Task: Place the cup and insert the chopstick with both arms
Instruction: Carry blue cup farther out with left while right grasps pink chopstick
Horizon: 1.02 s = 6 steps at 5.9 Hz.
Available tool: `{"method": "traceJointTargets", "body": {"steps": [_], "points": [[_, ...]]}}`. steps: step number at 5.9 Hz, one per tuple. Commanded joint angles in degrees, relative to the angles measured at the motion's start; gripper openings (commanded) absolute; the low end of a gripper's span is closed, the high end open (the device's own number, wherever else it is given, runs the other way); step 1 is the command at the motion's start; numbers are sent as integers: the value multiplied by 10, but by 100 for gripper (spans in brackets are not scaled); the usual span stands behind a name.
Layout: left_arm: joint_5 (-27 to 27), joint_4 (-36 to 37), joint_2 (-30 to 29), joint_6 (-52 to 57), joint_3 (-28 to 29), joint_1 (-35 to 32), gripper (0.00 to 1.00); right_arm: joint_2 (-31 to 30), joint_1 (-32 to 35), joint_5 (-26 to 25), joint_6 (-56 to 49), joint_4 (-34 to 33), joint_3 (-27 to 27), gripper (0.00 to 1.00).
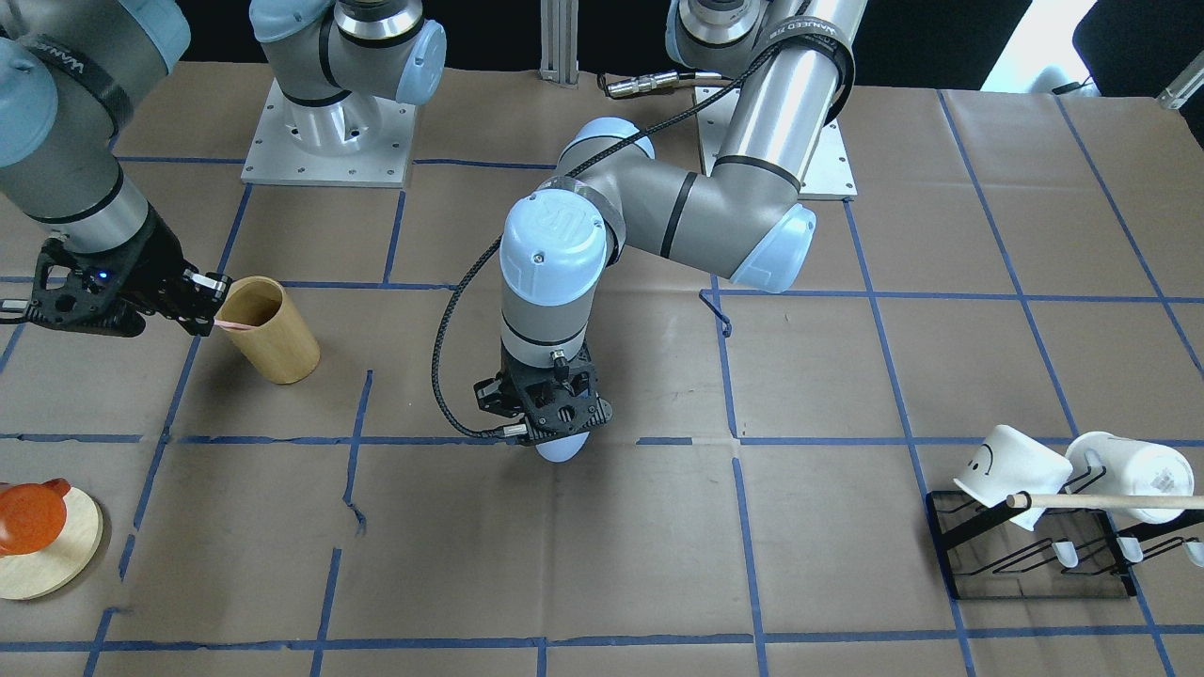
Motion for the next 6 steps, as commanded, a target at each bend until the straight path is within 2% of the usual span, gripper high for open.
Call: {"method": "traceJointTargets", "body": {"steps": [1,3,4,5,6], "points": [[1,2,1,-1,-6,-1,99,-8,2,3,1,39,-45,6],[-1,-15,43,4,6,1,99,-10,5,6,0,177,-185,6],[-2,-65,81,32,7,13,99,-10,13,7,0,236,-249,6],[-2,-136,131,90,7,40,99,-8,29,6,1,275,-292,6],[-2,-213,195,193,1,82,99,-5,44,7,43,285,-305,7]]}}
